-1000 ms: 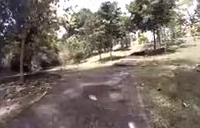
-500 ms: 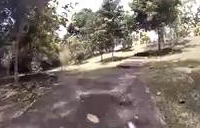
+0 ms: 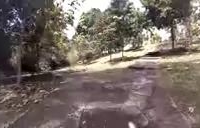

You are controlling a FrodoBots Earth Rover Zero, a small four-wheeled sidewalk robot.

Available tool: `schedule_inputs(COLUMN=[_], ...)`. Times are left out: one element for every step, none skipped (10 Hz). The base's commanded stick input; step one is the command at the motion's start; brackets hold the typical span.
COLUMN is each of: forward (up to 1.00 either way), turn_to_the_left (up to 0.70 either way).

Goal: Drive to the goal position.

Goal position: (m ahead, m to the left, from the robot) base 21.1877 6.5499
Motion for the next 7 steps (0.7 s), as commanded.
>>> schedule_inputs(forward=[1.0, 1.0, 1.0, 1.0, 1.0, 1.0, 1.0], turn_to_the_left=[0.0, 0.0, 0.0, 0.1, 0.39, 0.4, 0.4])
